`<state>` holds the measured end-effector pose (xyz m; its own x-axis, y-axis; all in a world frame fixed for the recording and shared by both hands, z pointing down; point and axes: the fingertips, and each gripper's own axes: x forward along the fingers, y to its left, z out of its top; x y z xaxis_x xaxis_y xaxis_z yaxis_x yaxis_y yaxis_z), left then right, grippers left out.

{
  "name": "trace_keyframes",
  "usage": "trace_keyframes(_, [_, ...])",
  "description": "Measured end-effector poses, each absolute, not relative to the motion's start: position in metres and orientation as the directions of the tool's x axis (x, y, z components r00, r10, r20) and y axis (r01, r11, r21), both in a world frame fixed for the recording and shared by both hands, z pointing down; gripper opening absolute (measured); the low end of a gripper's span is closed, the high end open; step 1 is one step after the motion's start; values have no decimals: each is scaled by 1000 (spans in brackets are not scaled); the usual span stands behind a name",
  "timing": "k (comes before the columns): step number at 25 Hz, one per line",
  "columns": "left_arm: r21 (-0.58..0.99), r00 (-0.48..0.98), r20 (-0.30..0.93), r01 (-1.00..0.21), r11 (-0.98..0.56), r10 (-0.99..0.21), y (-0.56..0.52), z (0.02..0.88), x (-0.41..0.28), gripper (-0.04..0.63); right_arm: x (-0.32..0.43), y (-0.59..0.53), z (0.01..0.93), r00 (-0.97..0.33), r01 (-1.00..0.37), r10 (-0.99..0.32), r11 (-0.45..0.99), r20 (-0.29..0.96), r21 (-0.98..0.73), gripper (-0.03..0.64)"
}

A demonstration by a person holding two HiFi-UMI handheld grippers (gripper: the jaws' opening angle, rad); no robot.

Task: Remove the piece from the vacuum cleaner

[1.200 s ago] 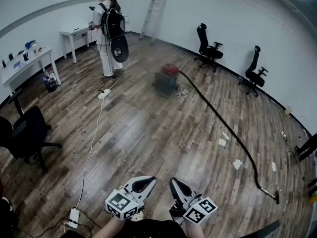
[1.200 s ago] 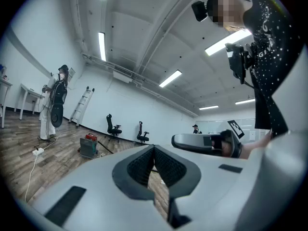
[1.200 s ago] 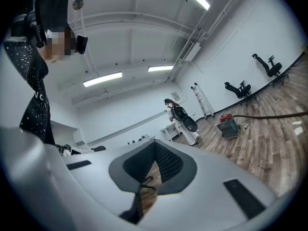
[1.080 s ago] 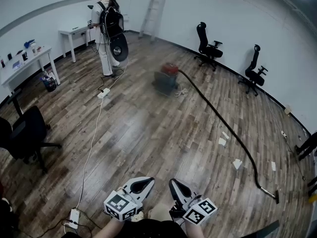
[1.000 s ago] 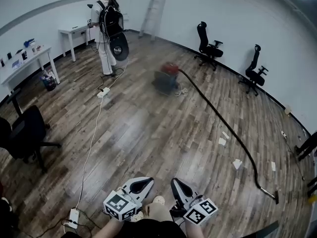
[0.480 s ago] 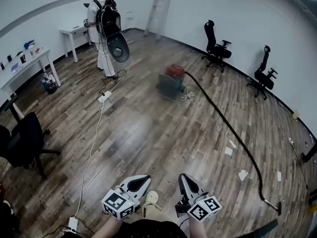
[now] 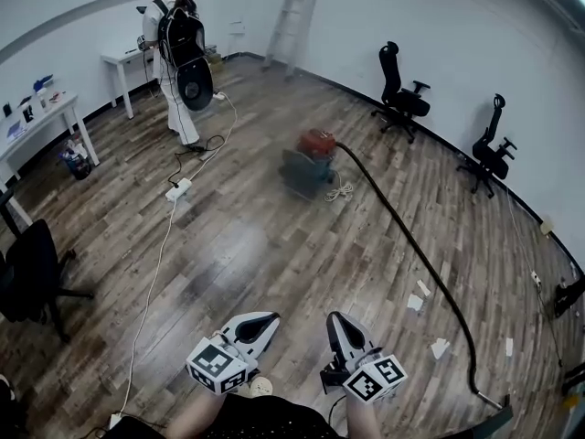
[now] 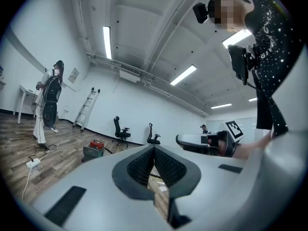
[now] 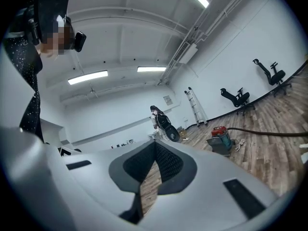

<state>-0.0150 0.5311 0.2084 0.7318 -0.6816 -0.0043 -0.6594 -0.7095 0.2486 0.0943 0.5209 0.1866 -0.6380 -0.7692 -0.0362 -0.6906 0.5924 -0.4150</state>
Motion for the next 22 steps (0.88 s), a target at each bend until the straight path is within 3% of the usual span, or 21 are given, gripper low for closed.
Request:
trace_keyframes(11, [279,735,41,-658,-699,-676,447,230,-9,8,101,439,212,-628,-703,-778,557,18,-443,11])
trace_keyframes(22, [236,761,55,-639,-732,-646,295,218,-29,8,79,283,198,-611,-716,-791,543,18,-439,11])
